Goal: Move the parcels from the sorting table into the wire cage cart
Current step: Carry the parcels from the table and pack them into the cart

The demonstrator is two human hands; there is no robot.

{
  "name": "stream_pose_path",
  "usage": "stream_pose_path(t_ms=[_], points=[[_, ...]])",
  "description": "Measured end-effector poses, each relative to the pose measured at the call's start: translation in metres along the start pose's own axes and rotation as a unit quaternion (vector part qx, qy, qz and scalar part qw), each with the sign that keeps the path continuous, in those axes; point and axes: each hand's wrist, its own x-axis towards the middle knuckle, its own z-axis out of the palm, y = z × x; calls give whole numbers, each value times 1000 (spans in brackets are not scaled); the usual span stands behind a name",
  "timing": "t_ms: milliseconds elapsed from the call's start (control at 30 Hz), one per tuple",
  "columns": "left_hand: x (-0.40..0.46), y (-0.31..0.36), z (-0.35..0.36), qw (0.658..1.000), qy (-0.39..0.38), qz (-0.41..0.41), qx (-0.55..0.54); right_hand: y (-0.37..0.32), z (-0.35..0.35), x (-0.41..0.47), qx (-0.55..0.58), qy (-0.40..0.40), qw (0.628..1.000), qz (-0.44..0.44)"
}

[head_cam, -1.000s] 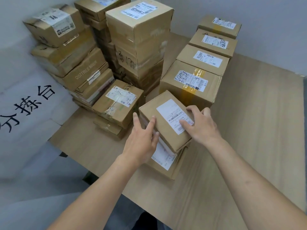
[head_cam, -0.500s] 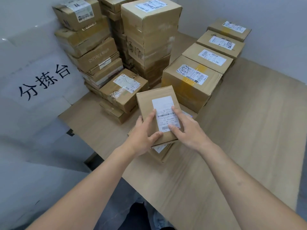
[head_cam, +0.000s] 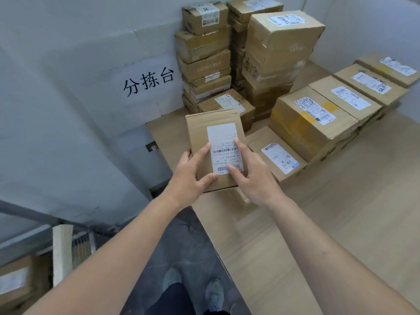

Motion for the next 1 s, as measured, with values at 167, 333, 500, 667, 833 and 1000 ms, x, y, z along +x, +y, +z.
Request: stream_pose_path(t_ms=[167, 333, 500, 667, 833, 1000], points=[[-42, -33, -37, 999, 28, -39, 1, -30, 50, -2, 3, -42, 999, -33], [-89, -77, -74, 995, 57, -85, -9, -67, 105, -11, -14, -95, 993, -63], [-149, -129, -111, 987, 96, -124, -33, -115, 165, -28, -19, -153, 984, -95], [-219, -173, -153, 975, 133, -176, -18, -169, 227, -54, -27, -215, 968, -127], [-284, -212, -193, 960, 173, -216, -35, -223, 290, -79, -21, -261, 954, -150], [-342, -240, -227, 940, 207, -269, -40, -264, 351, -93, -19, -320, 930, -182]])
